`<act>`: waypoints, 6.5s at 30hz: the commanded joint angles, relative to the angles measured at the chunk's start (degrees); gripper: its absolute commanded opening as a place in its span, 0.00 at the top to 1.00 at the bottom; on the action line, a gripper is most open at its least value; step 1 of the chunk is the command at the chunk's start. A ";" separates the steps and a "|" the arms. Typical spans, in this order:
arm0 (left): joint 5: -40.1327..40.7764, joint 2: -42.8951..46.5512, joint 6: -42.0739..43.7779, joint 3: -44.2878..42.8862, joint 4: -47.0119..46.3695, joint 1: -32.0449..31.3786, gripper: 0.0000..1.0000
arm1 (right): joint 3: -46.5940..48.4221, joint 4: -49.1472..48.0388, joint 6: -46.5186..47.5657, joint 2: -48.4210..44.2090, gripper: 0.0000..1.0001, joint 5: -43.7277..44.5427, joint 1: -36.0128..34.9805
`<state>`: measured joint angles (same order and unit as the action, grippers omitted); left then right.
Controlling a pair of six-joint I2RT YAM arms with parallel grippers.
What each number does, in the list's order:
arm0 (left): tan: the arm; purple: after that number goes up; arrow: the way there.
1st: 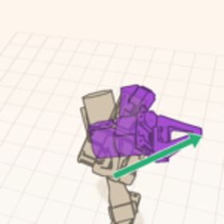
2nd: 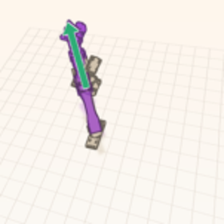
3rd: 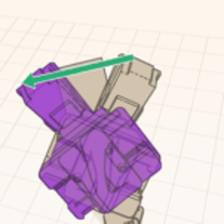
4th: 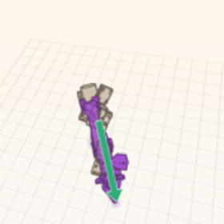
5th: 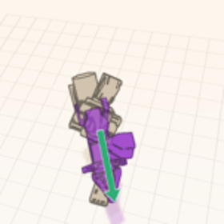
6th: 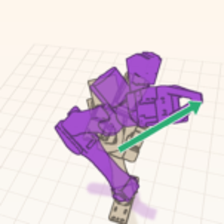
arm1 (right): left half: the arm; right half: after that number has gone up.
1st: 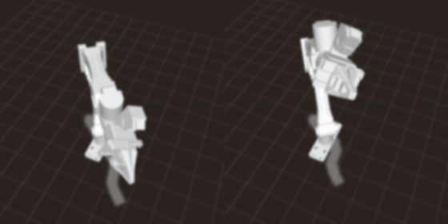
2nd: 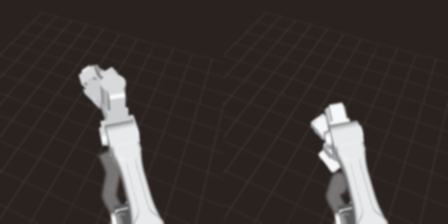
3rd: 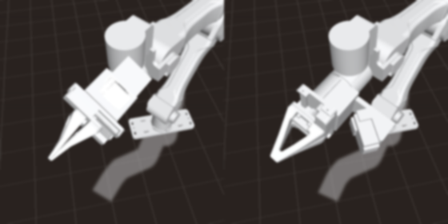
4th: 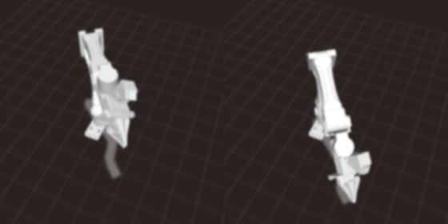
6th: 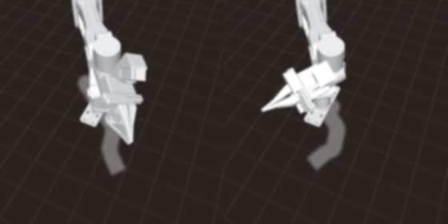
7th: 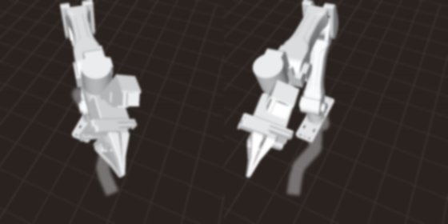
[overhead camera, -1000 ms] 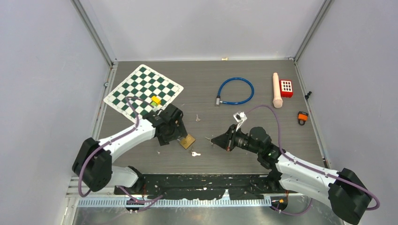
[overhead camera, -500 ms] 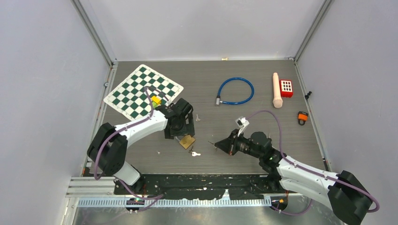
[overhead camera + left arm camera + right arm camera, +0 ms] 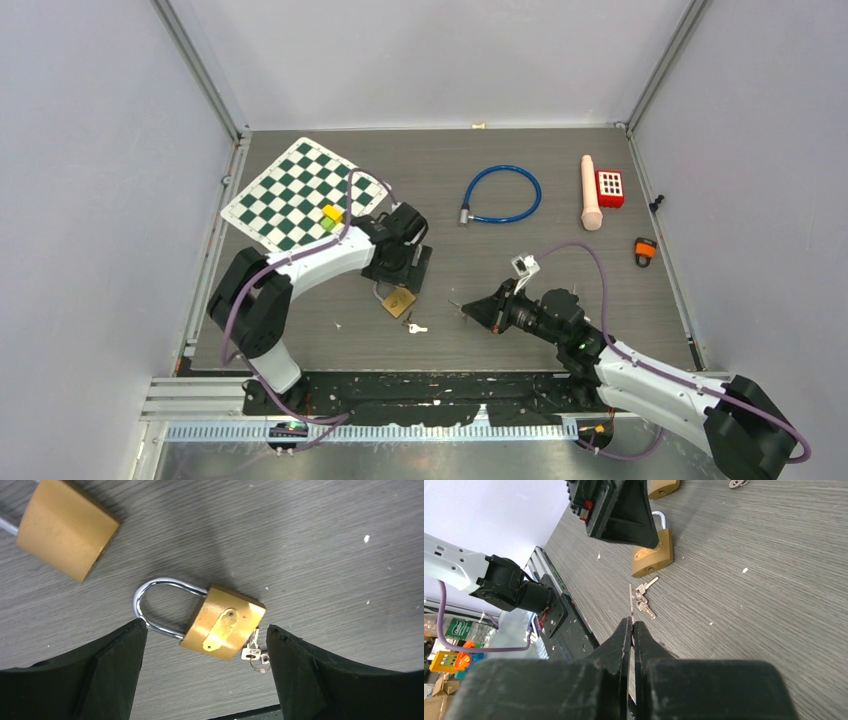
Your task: Unlock with the key
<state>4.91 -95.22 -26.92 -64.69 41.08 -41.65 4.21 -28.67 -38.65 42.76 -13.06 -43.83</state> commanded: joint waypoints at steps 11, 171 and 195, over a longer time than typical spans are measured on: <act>1.77 -9.24 7.82 -7.73 4.53 -3.33 0.15 | 1.66 2.39 -0.25 -4.64 0.95 3.21 -0.30; -12.08 25.58 -32.56 8.83 -28.21 -12.38 1.00 | 20.56 -6.76 1.06 26.94 0.95 7.40 -7.49; -15.65 33.28 -28.42 18.00 -54.03 -15.48 1.00 | 17.12 -14.83 -19.86 22.94 0.95 -6.72 3.18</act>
<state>-0.12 -64.84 -55.16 -45.93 6.70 -54.33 19.16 -34.37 -51.90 67.96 -16.78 -41.36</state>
